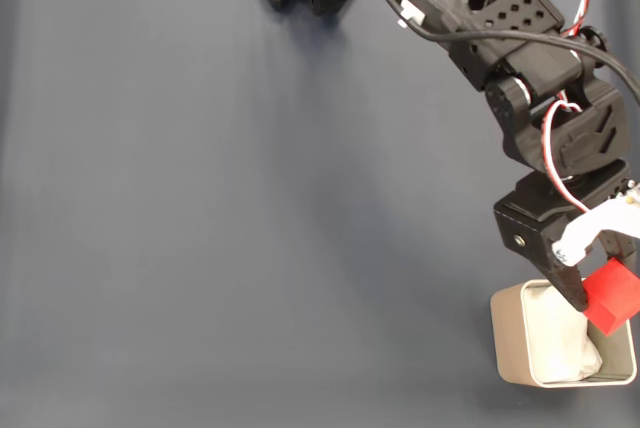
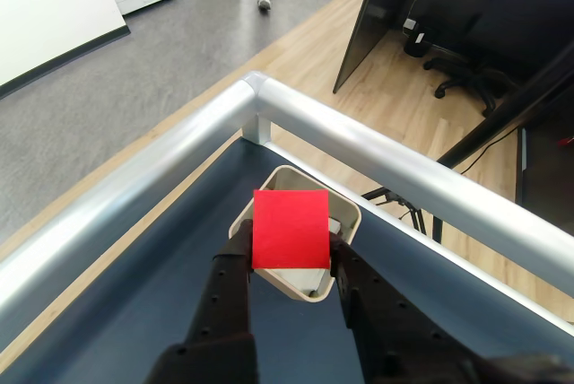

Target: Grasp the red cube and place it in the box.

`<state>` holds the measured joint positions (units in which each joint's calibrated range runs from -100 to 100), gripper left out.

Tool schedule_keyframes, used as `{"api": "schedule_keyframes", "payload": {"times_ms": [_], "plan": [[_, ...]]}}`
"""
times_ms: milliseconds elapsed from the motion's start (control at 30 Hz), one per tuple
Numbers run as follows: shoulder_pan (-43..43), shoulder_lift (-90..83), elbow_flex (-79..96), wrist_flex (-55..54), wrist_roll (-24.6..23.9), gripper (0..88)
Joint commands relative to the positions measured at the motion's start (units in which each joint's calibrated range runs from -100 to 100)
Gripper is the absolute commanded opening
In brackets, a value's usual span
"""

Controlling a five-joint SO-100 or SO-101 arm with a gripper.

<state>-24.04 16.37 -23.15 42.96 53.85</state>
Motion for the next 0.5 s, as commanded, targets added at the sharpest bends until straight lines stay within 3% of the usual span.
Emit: {"api": "schedule_keyframes", "payload": {"times_ms": [0,467], "plan": [[-0.47,0.61,-4.23,-1.40,0.15,0.0],[0.88,4.86,-4.59,-3.37,-0.29,0.0]]}}
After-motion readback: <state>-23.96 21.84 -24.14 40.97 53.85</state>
